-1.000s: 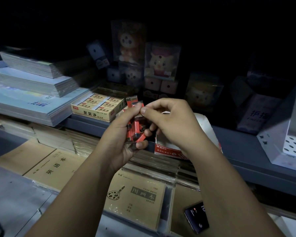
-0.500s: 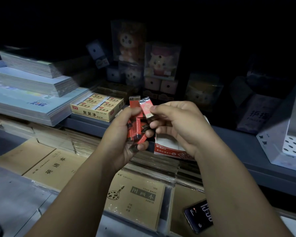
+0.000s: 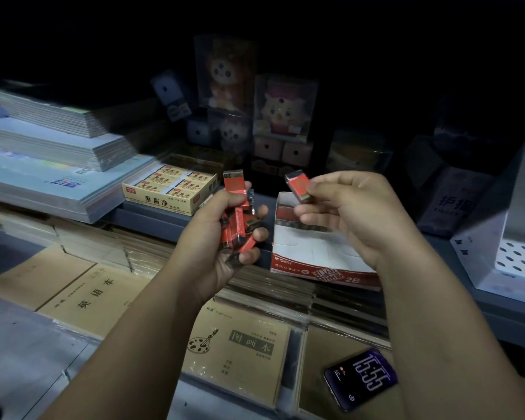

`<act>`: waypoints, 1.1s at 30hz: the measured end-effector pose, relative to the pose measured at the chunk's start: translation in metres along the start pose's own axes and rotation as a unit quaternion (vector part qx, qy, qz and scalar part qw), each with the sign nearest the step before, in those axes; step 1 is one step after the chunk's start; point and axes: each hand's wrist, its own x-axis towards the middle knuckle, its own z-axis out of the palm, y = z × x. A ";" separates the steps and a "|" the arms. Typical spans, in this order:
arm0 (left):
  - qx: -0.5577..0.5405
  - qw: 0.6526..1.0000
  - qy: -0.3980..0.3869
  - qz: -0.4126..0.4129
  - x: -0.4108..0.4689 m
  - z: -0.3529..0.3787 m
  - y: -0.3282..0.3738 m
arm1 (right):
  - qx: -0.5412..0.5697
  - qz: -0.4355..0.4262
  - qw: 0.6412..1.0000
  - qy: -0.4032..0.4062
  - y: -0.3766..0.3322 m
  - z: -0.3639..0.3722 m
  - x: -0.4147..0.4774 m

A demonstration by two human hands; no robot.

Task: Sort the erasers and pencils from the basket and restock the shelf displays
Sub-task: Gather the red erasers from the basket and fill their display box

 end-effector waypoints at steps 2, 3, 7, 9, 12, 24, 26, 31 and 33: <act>-0.001 1.000 -0.004 0.002 0.000 0.000 0.000 | -0.106 -0.034 0.992 0.065 0.001 -0.013 0.003; -0.001 1.000 -0.004 0.002 0.000 0.001 0.000 | -0.175 -0.056 0.977 0.105 0.003 -0.020 0.005; 0.002 1.000 -0.003 0.004 0.000 0.001 -0.001 | -0.333 -0.086 0.921 0.183 0.010 -0.037 0.011; 0.002 1.000 -0.004 0.004 -0.001 0.002 -0.001 | -0.366 -0.076 0.911 0.174 0.016 -0.037 0.012; 0.000 1.000 -0.003 0.004 -0.001 0.003 -0.001 | -0.414 -0.062 0.891 0.176 0.023 -0.033 0.016; -0.004 1.000 0.006 0.000 -0.002 0.002 -0.001 | -0.541 -0.027 0.824 0.167 0.026 -0.030 0.022; -0.005 1.000 0.004 -0.002 -0.002 0.003 -0.001 | -0.519 -0.049 0.837 0.164 0.025 -0.031 0.022; -0.009 1.000 0.000 -0.003 0.000 0.001 -0.002 | -0.410 -0.185 0.888 0.092 0.018 -0.017 0.014; -0.007 1.000 0.001 -0.002 0.000 -0.001 -0.002 | -0.339 -0.213 0.916 0.019 0.016 -0.003 0.008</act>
